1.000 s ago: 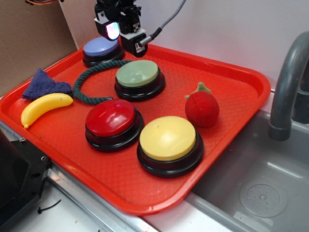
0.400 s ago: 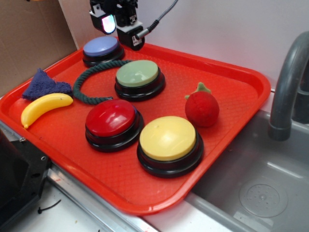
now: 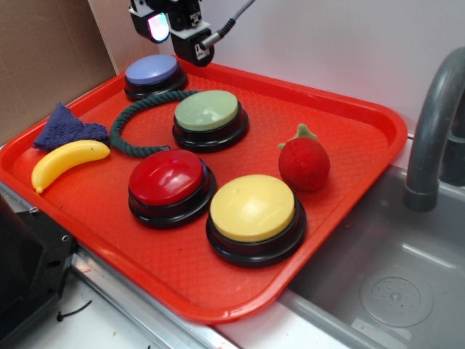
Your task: Push the green button.
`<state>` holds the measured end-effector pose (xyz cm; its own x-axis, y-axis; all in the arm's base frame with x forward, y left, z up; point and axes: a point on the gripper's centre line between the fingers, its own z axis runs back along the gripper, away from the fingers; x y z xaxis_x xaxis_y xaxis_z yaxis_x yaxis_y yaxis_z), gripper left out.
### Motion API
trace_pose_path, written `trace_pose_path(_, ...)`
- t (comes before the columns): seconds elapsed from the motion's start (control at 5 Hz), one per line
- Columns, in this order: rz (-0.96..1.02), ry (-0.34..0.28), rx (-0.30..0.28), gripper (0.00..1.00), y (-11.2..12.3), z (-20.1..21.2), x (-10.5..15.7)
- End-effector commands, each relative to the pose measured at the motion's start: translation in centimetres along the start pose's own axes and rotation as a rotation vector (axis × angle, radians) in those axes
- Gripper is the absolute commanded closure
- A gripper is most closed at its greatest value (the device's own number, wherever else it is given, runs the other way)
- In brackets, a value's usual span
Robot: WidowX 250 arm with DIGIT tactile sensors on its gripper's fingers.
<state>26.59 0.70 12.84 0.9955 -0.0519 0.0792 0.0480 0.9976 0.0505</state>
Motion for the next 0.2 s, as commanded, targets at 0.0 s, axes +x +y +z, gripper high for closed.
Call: trace_pose_path(0.0, 0.056, -0.103, 0.051, 0.00, 0.09, 3.64, 0.07)
